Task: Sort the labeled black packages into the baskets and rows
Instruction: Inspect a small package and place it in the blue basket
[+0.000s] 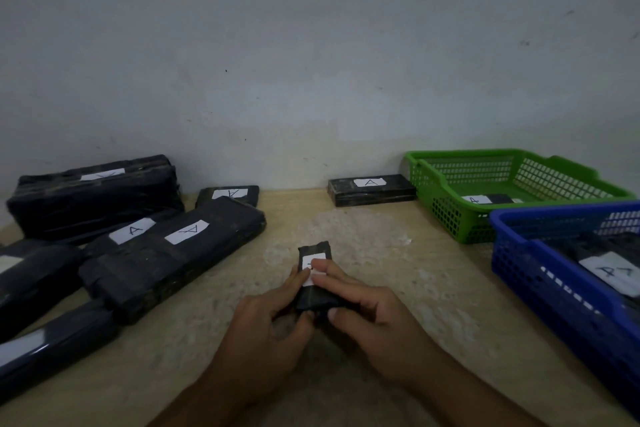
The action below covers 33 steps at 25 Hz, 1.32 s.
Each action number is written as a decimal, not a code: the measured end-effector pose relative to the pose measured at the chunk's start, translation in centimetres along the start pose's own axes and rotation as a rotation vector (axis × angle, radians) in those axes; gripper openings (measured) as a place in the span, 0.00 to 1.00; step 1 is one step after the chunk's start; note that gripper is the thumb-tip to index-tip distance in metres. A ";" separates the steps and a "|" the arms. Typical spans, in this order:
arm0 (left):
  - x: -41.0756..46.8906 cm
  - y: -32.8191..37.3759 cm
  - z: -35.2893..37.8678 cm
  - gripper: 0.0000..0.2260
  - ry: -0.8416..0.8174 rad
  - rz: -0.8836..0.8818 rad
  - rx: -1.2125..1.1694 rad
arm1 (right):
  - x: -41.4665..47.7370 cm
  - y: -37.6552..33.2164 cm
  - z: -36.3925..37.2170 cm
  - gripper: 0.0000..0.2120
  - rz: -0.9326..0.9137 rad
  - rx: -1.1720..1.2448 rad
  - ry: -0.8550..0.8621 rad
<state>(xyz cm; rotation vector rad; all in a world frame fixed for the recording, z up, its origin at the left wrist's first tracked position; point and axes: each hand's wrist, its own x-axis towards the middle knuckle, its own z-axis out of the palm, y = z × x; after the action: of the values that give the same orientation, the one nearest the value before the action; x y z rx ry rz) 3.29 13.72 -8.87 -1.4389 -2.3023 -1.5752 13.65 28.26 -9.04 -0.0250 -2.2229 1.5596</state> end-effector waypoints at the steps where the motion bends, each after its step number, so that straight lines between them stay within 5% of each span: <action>1: 0.0 0.0 0.0 0.26 0.003 0.011 0.009 | 0.0 0.1 -0.1 0.23 -0.001 -0.003 0.017; 5: 0.0 0.1 0.0 0.26 -0.001 0.032 0.014 | -0.1 0.6 0.2 0.25 -0.019 -0.033 0.151; 10: 0.0 0.7 -0.4 0.23 0.050 -0.064 -0.118 | 0.1 -0.1 -0.1 0.20 -0.045 0.001 0.113; 18: 1.2 -0.9 -0.3 0.15 0.134 -0.323 -0.553 | 1.2 0.1 -1.9 0.16 0.281 0.302 0.373; 24: 1.4 -1.2 0.0 0.08 0.365 -0.415 -0.248 | 0.9 -0.1 -1.7 0.24 0.222 0.249 0.455; 28: 0.6 -0.2 0.4 0.12 0.178 -0.162 -0.071 | 0.4 0.0 -1.2 0.21 0.167 0.258 0.307; 33: 0.4 -0.7 0.3 0.25 -0.002 -0.098 -0.017 | 0.5 -0.1 -0.6 0.17 0.143 0.334 0.198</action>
<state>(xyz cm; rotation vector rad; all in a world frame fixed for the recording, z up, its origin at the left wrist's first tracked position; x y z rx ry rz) 2.70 14.11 -9.36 -1.3513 -2.4008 -1.6220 13.41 28.90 -8.57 -0.2340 -1.8221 1.8983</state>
